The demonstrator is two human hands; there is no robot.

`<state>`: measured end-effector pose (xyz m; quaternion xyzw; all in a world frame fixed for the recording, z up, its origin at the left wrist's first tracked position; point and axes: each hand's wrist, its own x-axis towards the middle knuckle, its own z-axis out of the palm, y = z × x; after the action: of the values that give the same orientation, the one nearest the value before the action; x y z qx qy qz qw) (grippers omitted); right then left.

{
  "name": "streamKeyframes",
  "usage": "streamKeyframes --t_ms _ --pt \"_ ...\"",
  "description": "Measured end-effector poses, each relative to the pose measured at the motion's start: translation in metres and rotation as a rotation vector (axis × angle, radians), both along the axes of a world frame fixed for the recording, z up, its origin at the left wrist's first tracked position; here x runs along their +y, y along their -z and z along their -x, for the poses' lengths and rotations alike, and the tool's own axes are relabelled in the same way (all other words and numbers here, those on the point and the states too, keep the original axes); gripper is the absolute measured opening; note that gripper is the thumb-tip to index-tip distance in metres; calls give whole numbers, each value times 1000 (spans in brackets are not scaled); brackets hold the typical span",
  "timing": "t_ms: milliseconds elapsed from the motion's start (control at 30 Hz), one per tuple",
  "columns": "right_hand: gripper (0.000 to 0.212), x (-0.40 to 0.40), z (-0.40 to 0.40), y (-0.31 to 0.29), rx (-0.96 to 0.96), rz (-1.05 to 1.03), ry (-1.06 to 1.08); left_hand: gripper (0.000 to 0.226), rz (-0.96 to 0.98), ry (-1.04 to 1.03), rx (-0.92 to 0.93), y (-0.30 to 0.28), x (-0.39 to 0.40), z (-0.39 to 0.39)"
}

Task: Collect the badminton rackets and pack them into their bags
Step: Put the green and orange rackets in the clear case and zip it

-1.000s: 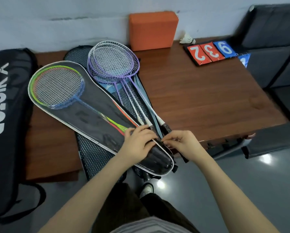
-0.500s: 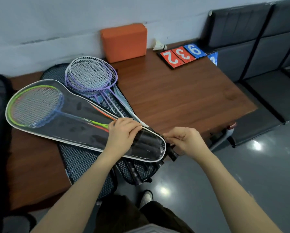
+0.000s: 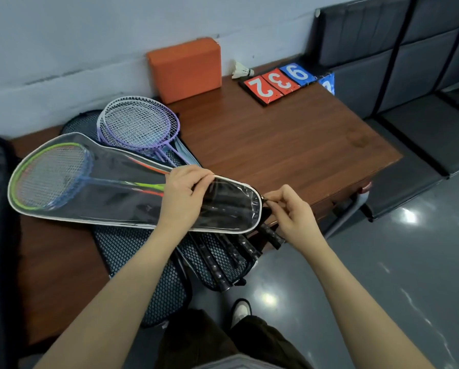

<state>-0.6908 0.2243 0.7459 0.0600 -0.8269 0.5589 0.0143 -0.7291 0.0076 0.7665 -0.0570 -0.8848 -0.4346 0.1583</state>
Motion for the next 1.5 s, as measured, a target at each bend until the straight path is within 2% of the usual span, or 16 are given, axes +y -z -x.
streamKeyframes --t_ms 167,267,433,600,833,967,1133,1333,1500 --pt "9 2 0 3 -5 19 -36 12 -10 -18 -35 6 3 14" --pt "11 5 1 7 -71 22 -26 15 69 -5 -40 16 6 20" --pt "22 8 6 22 -180 -149 -95 24 232 48 -111 44 4 11" --pt "28 -16 24 37 -108 -344 -148 44 295 -169 -522 75 -15 -26" --pt "42 -86 74 54 -17 -716 -308 62 196 -570 -665 83 -57 -49" --pt "45 -118 93 53 60 -837 -340 67 24 -637 -795 85 -68 -47" --pt "40 -125 97 37 -72 -583 -483 68 -24 -676 -783 91 -60 -60" --pt "43 -132 76 44 -104 -429 -554 64 -352 -753 -541 88 -53 -88" --pt "51 -157 72 48 -141 -327 -546 61 -359 -870 -444 84 -54 -101"
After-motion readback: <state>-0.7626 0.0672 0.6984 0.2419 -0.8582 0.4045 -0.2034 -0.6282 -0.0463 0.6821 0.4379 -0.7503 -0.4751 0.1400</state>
